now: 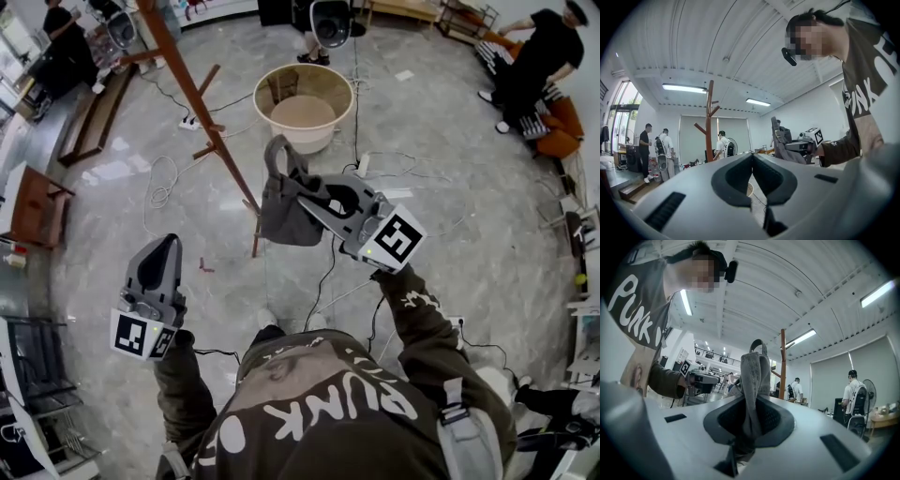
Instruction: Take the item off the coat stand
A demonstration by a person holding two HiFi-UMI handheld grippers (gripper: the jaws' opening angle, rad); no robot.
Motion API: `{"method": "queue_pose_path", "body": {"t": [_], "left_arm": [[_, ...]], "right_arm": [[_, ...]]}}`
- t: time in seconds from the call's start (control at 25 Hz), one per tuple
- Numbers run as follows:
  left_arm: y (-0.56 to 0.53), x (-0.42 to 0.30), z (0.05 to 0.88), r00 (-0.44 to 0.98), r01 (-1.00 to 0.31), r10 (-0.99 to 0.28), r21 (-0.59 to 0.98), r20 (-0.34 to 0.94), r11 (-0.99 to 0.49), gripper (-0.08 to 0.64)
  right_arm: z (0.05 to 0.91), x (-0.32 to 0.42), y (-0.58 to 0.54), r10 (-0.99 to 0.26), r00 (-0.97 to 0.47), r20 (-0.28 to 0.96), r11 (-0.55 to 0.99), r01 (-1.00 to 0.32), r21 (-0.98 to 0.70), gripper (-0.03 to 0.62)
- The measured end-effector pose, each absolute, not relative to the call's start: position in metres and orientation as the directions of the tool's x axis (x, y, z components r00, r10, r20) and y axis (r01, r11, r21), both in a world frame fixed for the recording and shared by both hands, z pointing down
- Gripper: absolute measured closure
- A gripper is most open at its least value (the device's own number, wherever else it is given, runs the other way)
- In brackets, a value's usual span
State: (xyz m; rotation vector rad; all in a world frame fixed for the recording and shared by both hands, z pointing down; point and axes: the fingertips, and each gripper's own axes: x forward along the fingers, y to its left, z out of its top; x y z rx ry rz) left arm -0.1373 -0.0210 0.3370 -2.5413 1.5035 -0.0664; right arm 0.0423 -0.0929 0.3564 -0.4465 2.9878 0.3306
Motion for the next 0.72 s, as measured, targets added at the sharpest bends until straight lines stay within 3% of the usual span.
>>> {"method": "queue_pose_path", "body": {"t": [0.2,0.72], "left_arm": [[-0.024,-0.123,0.322,0.492,-0.861,-0.869,-0.185,-0.062,-0.474,0.555],[-0.008,-0.172,0.317,0.526,-0.844,-0.846,-0.177,-0.087,-0.506,0.555]], "right_arm": [[0.353,0.057,-0.09,-0.287,-0.947,-0.141,0.933,-0.31,0.181,0.546],[0.355,0.002,-0.061,-0.278,-0.95,-0.142,0.937,-0.301,0.176,0.549]]}}
